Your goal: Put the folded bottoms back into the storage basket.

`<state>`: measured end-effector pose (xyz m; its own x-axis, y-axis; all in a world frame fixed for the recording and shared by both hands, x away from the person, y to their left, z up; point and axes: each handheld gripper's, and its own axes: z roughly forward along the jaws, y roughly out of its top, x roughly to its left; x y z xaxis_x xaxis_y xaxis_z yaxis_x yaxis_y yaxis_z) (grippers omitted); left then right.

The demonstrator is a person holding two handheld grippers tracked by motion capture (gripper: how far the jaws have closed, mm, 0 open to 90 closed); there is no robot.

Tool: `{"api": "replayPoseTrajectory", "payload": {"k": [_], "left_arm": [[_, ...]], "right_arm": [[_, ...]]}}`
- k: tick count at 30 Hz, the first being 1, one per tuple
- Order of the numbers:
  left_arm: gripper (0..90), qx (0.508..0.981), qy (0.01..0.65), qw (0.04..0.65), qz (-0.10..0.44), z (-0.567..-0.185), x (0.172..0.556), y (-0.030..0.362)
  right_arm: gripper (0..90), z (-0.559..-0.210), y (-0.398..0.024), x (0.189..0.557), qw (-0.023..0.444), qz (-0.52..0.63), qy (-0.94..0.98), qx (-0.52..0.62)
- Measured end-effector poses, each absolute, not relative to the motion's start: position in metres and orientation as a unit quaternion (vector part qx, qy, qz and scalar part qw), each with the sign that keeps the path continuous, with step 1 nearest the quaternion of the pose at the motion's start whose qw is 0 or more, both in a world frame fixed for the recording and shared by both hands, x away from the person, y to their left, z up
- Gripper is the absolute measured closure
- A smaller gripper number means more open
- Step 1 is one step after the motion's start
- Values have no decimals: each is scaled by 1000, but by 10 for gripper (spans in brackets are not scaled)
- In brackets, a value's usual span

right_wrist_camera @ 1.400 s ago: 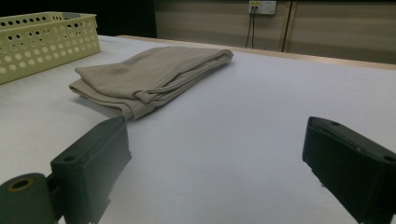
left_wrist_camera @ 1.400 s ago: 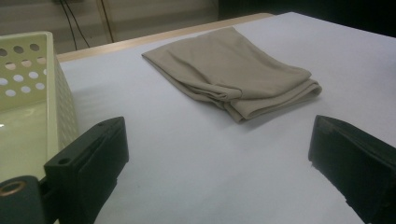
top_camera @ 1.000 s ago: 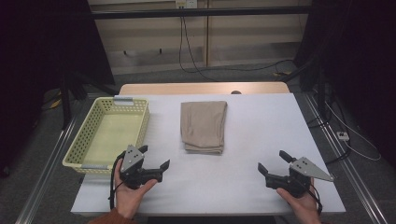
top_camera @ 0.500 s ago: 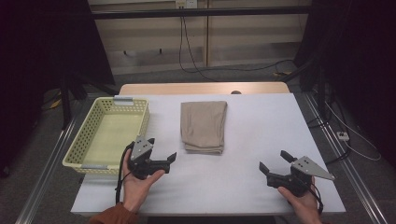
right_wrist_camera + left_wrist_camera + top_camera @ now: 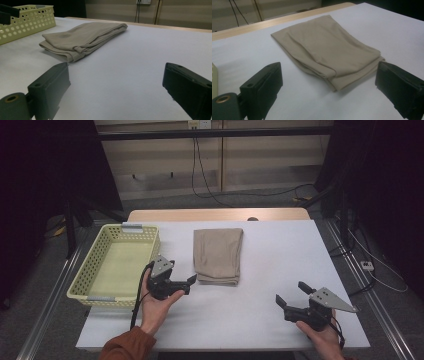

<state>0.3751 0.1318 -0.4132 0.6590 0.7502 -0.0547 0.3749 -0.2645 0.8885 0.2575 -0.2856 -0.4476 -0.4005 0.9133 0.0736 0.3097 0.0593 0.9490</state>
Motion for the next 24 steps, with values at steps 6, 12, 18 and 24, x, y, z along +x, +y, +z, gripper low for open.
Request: {"api": "replayPoseTrajectory", "payload": {"k": [6,12,18,24], "left_arm": [[74,765,379,480,202,-410,389,127],[76,765,379,480,201,-406,403,117],[79,767,380,477,200,-402,416,109],[81,764,387,478,196,-401,427,103]], "right_arm": [[70,-448,-287,259,292,510,663,464],[70,-449,-287,261,293,511,664,461],[70,-449,-287,261,292,509,663,464],[70,-449,-287,261,293,508,666,461]]}}
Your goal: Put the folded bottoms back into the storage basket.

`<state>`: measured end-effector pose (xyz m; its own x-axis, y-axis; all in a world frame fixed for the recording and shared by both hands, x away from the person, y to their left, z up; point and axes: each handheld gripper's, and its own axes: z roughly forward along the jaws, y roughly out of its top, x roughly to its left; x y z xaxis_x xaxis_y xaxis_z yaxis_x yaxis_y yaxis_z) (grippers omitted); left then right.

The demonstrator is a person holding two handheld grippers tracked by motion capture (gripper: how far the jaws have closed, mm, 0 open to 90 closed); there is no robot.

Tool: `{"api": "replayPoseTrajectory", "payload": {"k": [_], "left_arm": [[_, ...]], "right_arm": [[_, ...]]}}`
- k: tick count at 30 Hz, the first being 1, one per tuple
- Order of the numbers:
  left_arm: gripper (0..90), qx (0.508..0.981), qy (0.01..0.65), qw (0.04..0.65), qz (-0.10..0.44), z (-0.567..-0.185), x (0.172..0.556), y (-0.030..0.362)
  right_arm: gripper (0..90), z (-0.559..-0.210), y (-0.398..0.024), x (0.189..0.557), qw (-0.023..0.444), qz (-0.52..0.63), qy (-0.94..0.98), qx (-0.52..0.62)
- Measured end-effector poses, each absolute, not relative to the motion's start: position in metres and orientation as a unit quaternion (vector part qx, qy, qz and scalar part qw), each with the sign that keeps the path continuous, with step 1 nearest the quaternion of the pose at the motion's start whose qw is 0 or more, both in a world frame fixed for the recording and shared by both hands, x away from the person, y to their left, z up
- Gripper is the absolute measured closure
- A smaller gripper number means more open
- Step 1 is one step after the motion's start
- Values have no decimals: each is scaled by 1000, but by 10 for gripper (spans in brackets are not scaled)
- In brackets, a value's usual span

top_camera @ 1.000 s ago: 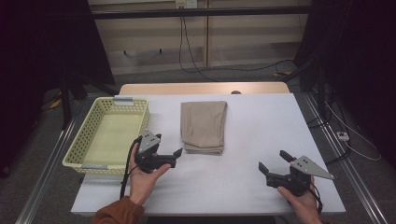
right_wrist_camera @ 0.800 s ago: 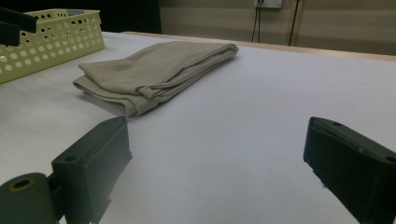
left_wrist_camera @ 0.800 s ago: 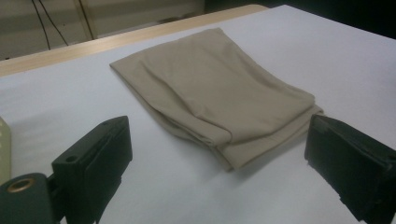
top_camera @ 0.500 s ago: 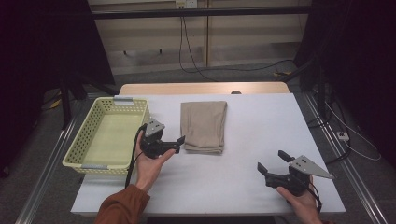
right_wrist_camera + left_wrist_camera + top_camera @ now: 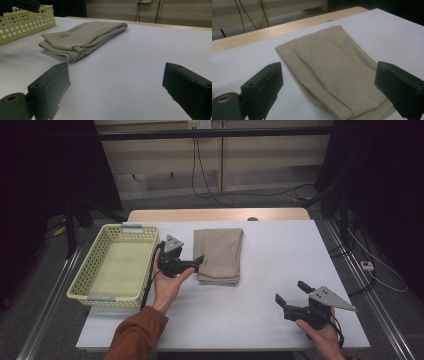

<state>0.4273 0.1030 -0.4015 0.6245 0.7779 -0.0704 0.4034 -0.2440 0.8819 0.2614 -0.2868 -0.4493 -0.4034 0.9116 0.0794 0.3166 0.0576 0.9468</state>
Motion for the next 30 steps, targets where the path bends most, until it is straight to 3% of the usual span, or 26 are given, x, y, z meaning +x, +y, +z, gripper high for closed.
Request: {"api": "replayPoseTrajectory", "payload": {"k": [30], "left_arm": [[92,766,432,443,173,-423,483,86]], "right_arm": [[69,-449,-285,262,292,508,668,459]]}}
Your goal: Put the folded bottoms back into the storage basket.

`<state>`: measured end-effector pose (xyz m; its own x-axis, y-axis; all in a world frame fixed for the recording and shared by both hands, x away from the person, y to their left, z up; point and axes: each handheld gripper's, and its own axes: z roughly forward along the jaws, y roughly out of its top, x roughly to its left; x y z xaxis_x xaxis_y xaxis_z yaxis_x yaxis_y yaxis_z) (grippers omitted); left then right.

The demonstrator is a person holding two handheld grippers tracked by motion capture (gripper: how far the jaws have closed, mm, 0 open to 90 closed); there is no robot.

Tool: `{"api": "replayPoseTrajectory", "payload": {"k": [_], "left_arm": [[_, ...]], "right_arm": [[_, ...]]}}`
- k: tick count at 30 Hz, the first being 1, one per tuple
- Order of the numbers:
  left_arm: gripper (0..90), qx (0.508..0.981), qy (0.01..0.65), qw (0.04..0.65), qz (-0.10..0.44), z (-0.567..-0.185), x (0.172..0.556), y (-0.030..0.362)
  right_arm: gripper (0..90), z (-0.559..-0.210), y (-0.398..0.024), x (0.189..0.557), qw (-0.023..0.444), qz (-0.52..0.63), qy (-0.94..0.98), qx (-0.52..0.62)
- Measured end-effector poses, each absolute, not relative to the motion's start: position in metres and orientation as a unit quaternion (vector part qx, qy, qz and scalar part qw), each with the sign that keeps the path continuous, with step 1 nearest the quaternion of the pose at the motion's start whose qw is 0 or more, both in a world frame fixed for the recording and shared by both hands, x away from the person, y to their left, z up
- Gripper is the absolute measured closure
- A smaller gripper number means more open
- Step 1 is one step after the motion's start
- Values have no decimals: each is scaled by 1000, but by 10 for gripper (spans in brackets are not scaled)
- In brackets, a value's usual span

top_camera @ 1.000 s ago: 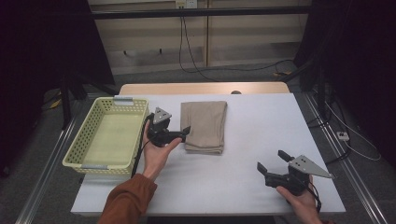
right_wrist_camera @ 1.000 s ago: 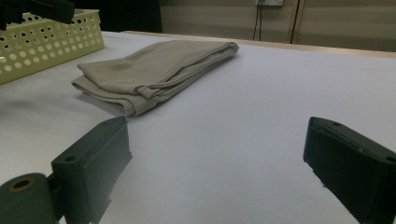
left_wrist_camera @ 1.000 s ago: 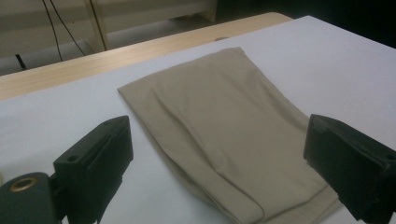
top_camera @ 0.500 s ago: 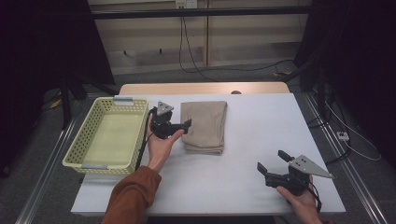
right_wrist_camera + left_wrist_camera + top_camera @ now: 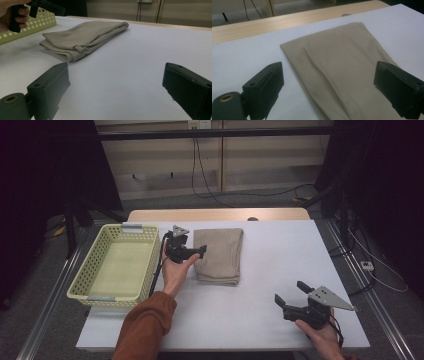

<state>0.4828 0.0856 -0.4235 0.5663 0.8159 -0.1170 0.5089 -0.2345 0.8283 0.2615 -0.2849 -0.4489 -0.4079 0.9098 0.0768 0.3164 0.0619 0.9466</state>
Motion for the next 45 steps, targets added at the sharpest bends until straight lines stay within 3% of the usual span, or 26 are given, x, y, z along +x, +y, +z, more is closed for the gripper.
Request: {"api": "replayPoseTrajectory", "payload": {"k": [8,18,31,39,45], "left_arm": [[84,771,453,421,153,-435,501,83],[181,781,476,394,93,-448,513,82],[274,792,481,354,125,-461,516,73],[487,792,494,349,83,-455,515,68],[557,795,495,344,74,-454,516,68]], "right_arm": [[68,-449,-285,262,291,509,669,458],[68,-448,-282,260,293,508,669,457],[68,-448,-283,261,290,509,669,458],[68,-448,-282,261,294,506,672,454],[68,-448,-282,260,292,506,671,456]]}}
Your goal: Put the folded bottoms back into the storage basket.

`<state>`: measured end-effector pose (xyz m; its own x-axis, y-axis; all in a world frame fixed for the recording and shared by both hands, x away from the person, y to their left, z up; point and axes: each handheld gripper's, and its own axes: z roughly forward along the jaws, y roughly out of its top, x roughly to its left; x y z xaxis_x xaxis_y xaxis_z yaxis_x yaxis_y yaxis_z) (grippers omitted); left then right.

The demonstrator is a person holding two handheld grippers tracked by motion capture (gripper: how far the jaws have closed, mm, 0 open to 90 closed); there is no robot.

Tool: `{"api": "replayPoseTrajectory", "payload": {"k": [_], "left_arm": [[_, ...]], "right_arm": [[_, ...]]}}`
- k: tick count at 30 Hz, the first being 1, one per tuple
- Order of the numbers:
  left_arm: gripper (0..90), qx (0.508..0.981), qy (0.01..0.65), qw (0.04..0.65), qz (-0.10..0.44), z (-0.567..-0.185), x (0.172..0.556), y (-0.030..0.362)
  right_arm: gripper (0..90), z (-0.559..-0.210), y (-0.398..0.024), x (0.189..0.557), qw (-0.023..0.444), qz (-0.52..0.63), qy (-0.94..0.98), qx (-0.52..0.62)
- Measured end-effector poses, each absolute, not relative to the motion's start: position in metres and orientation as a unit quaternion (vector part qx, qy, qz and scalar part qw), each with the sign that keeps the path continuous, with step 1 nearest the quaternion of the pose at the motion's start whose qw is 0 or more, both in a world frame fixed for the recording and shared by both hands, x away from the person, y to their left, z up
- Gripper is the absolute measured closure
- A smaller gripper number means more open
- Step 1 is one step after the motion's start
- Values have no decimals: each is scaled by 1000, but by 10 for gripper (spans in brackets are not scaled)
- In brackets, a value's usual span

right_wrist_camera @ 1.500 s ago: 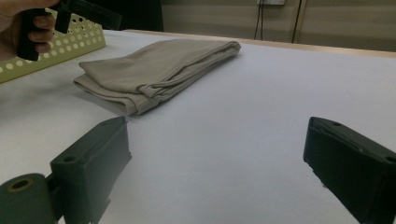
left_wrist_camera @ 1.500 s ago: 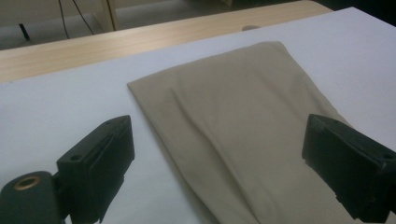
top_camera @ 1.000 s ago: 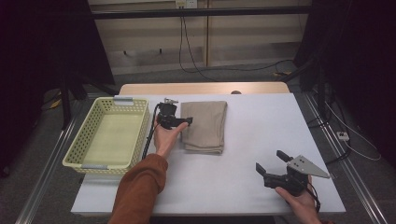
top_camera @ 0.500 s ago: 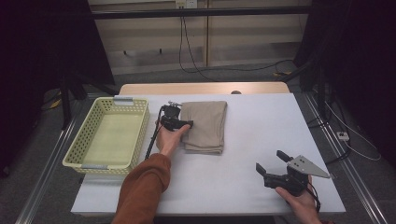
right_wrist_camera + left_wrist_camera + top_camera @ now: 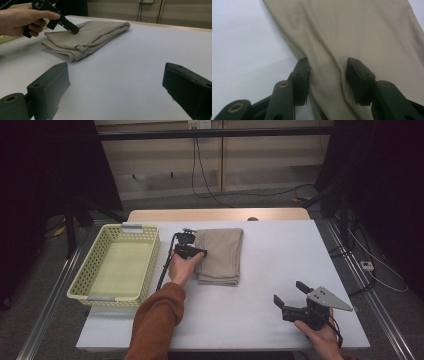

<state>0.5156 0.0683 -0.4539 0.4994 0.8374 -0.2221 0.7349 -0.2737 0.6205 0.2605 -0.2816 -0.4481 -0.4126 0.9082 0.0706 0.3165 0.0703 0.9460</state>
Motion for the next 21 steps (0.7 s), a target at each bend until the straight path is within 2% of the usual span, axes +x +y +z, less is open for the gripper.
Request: {"api": "replayPoseTrajectory", "payload": {"k": [2,7,9,14,21], "left_arm": [[573,794,496,342,77,-454,514,67],[727,792,497,351,58,-454,513,66],[751,786,502,360,38,-455,513,67],[751,788,497,361,47,-456,512,65],[707,789,491,366,55,-457,511,64]], "right_arm": [[68,-448,-281,260,293,507,670,457],[68,-448,-281,260,293,506,670,456],[68,-448,-281,260,293,506,671,456],[68,-448,-281,260,292,506,671,457],[69,-448,-281,260,292,505,671,457]]}}
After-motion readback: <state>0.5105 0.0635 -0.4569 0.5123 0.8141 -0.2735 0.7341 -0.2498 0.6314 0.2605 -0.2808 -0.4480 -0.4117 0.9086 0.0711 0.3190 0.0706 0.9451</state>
